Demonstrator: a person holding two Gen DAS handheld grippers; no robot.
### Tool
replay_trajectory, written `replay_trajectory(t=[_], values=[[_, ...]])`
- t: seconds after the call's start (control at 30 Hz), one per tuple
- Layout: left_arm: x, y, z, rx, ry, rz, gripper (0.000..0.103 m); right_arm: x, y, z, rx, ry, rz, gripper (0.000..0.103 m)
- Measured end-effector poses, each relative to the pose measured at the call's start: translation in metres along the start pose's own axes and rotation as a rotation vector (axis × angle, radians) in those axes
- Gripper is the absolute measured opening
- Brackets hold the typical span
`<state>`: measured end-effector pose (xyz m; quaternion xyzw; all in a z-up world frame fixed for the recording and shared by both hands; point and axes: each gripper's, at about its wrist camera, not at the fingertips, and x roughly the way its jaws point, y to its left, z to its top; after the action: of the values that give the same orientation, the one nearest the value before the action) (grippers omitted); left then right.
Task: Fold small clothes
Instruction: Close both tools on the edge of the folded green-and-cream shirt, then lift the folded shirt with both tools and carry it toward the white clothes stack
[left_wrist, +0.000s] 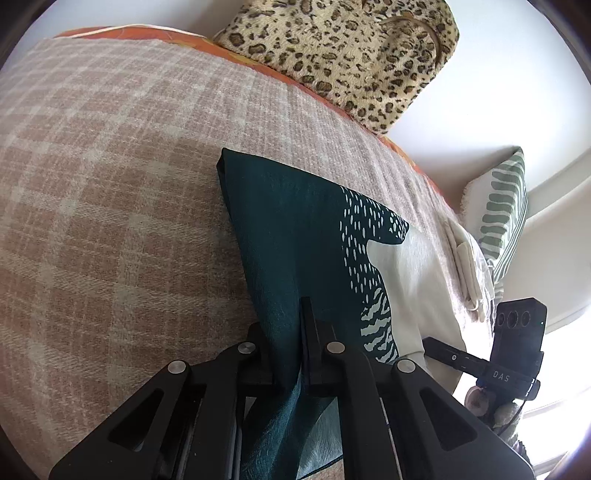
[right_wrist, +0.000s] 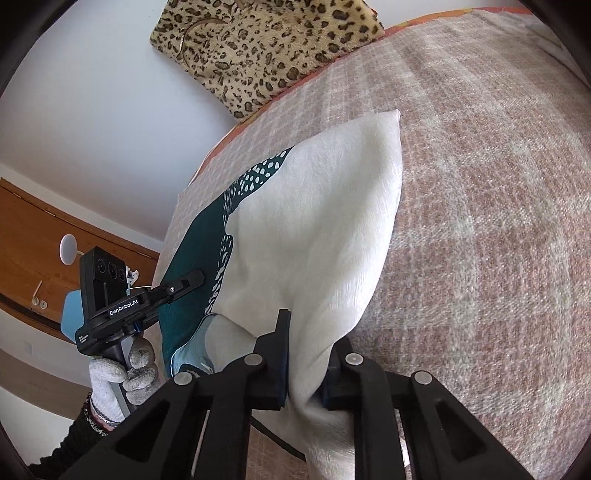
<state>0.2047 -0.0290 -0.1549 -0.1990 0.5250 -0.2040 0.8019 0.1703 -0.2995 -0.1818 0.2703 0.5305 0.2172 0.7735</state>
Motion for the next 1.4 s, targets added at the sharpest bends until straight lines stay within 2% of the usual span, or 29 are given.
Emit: replay_trajectory(t=[0.2,0.47,0.63,0.83,0.93,0.97,1.0,1.03,1.07,1.1,1.2,1.27,1.3,1.33,1.4], values=[[-0.008,-0.023,-0.003,0.097,-0.050,0.055,0.004,-0.003,0.031,-0.003,-0.138,-0.023,-0.133,0.003],[-0.020,-0.051,-0.008,0.229,-0.118,0.100,0.003,-0.014,0.059,0.000,-0.221,-0.076,-0.145,0.002],[-0.021,-0.057,-0.008,0.254,-0.129,0.108,0.003,-0.016,0.064,0.000,-0.242,-0.090,-0.152,0.002],[-0.016,-0.043,-0.002,0.197,-0.106,0.093,0.003,-0.011,0.057,0.003,-0.222,-0.084,-0.149,0.002],[-0.012,-0.022,0.004,0.115,-0.075,0.073,0.003,-0.007,0.046,0.003,-0.194,-0.044,-0.092,0.003],[-0.011,-0.015,0.004,0.087,-0.066,0.070,0.003,-0.005,0.043,0.003,-0.187,-0.024,-0.077,0.007],[-0.010,-0.008,0.005,0.061,-0.060,0.069,0.003,-0.005,0.039,0.004,-0.169,-0.021,-0.097,0.013],[-0.008,-0.001,0.005,0.039,-0.052,0.065,0.003,-0.007,0.032,0.005,-0.140,-0.022,-0.108,0.024],[-0.007,0.005,0.005,0.017,-0.043,0.061,0.003,-0.009,0.024,0.007,-0.101,-0.025,-0.099,0.046],[-0.006,0.010,0.005,-0.003,-0.036,0.056,0.003,-0.013,0.015,0.009,-0.060,-0.030,-0.069,0.048],[-0.004,0.015,0.006,-0.021,-0.025,0.040,0.003,-0.018,-0.010,0.013,0.035,-0.028,0.035,0.047],[-0.003,0.014,0.006,-0.014,-0.025,0.044,0.003,-0.013,-0.026,0.013,0.097,-0.018,0.070,0.046],[-0.002,0.013,0.006,-0.014,-0.026,0.045,0.003,-0.010,-0.032,0.012,0.121,-0.031,0.101,0.039],[-0.001,0.013,0.007,-0.015,-0.026,0.046,0.003,-0.007,-0.035,0.012,0.140,-0.047,0.127,0.038],[0.000,0.012,0.008,-0.013,-0.031,0.047,0.003,0.003,-0.035,0.015,0.147,-0.041,0.152,0.027]])
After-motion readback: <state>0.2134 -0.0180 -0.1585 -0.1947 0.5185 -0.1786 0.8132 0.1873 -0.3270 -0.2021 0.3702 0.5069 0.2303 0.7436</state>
